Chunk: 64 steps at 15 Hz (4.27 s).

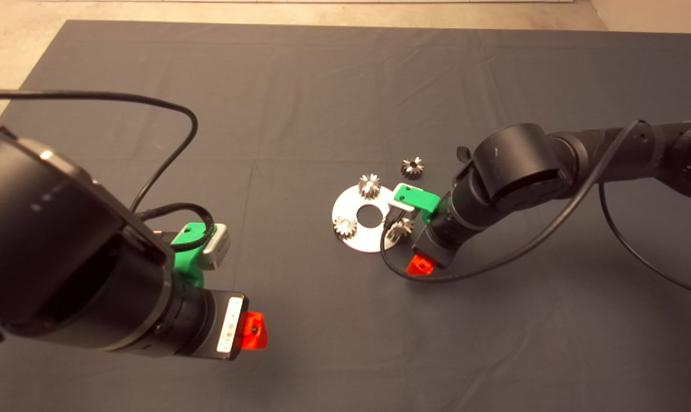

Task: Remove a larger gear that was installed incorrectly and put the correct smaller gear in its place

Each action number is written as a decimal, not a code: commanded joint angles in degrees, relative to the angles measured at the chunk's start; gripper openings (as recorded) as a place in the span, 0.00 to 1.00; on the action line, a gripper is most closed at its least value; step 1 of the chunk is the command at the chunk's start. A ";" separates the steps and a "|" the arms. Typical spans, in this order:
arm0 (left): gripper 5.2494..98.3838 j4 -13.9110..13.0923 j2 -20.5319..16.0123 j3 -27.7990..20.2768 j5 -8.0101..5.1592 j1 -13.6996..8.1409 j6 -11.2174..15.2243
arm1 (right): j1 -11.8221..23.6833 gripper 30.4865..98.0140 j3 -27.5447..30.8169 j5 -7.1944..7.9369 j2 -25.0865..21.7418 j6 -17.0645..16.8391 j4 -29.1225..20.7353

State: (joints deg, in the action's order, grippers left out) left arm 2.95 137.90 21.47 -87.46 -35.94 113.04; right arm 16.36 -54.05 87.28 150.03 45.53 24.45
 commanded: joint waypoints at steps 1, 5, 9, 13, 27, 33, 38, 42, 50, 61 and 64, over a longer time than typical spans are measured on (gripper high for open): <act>1.00 -1.28 -0.12 -0.92 -7.55 -1.07 -0.10 | 1.22 1.00 -2.70 0.08 2.77 1.75 3.49; 1.00 -1.28 -0.04 -0.92 -7.55 -1.07 -0.10 | 1.22 1.00 -4.44 0.08 5.56 2.02 4.11; 1.00 -1.37 0.05 -0.92 -7.55 -1.07 -0.10 | 1.31 1.00 -5.70 0.08 5.85 2.02 4.20; 1.00 -1.37 0.05 -0.92 -7.55 -1.07 -0.10 | 1.22 1.00 -7.89 0.08 6.38 2.02 4.29; 1.00 -1.37 0.05 -0.92 -7.55 -0.96 -0.10 | 1.13 1.00 -10.21 -0.19 6.87 2.10 5.43; 1.00 -1.37 0.05 -0.92 -7.55 -1.07 -0.10 | 0.87 0.99 -10.27 -0.19 8.22 2.63 5.43; 1.00 -1.37 0.05 -0.92 -7.55 -0.94 -0.10 | 0.35 0.96 -10.27 -0.27 8.22 2.90 5.43; 1.00 -1.37 0.14 -0.92 -7.55 -0.89 -0.10 | -0.62 0.88 -10.18 -0.27 8.22 2.84 5.43; 1.00 -1.81 0.32 -0.92 -7.55 -0.89 -0.10 | -0.71 0.73 -10.71 -0.19 7.52 2.72 5.43; 1.00 -1.90 0.29 -0.92 -7.55 -0.89 -0.10 | -0.71 0.52 -10.97 -0.27 7.61 2.72 5.47; 1.00 -1.90 0.23 -0.92 -7.55 -0.89 -0.10 | -0.71 0.44 -10.94 -0.27 7.61 2.81 5.52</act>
State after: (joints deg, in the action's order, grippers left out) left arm 2.54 138.09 21.38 -87.46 -35.91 113.04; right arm 15.07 -64.94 87.04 157.64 48.05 28.11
